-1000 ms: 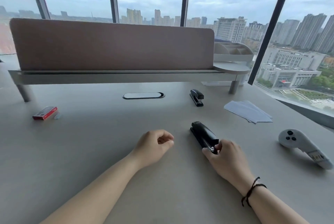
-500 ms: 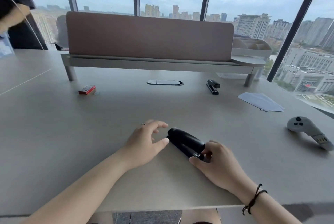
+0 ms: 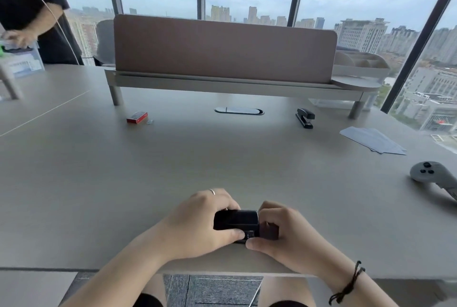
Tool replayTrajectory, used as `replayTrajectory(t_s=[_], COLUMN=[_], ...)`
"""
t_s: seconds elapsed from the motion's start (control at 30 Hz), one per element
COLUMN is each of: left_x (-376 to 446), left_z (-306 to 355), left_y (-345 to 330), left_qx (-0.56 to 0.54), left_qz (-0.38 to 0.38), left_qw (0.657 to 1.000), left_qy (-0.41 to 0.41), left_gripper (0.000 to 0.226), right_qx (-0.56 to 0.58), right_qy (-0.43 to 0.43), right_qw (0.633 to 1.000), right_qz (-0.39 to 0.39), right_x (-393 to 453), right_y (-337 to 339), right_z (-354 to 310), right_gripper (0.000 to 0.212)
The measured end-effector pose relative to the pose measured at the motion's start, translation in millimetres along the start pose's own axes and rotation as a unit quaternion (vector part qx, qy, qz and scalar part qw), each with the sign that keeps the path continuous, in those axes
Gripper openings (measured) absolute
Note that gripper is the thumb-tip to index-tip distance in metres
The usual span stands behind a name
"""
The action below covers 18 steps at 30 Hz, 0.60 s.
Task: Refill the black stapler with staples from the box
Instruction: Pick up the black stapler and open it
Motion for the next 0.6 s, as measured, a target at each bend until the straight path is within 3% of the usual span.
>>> replayTrajectory(t_s=[0.5, 0.6], left_x=[0.3, -0.7], left_z=[-5.0, -11.6], left_y=[-6.4, 4.0], left_qx=[-0.105, -0.219], left_qz=[0.033, 0.051], left_qw=[0.994, 0.974], left_qy=[0.007, 0.017], left_gripper=[0.022, 0.019], right_qx=[0.012, 0.016], right_qy=[-0.007, 0.003], right_qw=[1.0, 1.0], right_qz=[0.004, 0.009], right_x=[-0.7, -0.5], right_y=[0.1, 1.1], right_z=[0.6, -1.2], right_gripper=[0.024, 0.022])
Point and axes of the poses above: each hand's wrist, its own x-axis towards the middle knuckle, its own y-axis out of the back of the hand, z = x × y, the point moved 9 cm from there along x, towards the middle knuckle, and after that the axes turned 6 degrees about y, right-handed, at the moved point
